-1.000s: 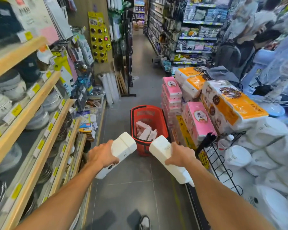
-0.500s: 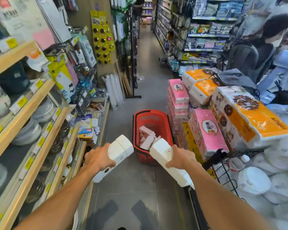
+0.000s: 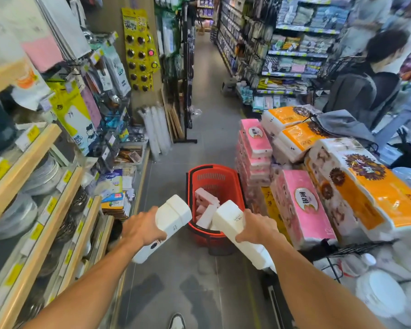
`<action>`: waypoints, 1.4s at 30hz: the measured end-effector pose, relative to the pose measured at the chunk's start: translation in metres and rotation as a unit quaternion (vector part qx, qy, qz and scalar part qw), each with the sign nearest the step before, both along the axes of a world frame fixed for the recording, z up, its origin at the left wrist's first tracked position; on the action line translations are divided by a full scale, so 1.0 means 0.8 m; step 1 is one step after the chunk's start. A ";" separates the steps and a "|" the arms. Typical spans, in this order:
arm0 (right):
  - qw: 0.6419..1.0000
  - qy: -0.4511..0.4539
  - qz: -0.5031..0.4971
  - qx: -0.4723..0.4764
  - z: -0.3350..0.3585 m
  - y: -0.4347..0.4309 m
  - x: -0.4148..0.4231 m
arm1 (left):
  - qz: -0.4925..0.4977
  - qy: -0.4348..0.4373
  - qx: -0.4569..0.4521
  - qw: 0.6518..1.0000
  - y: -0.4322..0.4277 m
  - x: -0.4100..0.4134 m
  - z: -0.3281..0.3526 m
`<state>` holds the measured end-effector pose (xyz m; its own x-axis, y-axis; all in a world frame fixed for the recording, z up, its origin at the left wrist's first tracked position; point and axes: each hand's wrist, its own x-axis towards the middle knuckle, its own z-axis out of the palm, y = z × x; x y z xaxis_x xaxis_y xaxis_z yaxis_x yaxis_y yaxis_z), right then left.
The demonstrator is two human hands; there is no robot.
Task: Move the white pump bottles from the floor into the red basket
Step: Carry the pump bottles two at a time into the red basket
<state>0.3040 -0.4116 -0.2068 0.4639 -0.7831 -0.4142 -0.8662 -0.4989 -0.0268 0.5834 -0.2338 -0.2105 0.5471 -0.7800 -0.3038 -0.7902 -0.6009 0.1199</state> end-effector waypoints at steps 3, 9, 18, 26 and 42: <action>1.000 -0.014 -0.017 0.003 -0.001 -0.016 0.016 | -0.013 -0.002 -0.007 1.000 -0.021 0.021 0.004; 0.999 -0.017 -0.040 0.009 -0.009 -0.046 0.035 | -0.038 -0.004 0.000 0.999 -0.066 0.047 0.004; 0.998 -0.005 -0.050 0.027 -0.028 -0.125 0.038 | -0.058 0.011 0.015 0.998 -0.161 0.054 -0.014; 0.998 -0.002 -0.056 0.029 -0.016 -0.197 0.044 | -0.061 -0.006 0.017 0.998 -0.230 0.055 -0.007; 0.996 0.003 -0.073 0.052 -0.035 -0.295 0.099 | -0.062 0.014 0.038 0.997 -0.344 0.111 -0.027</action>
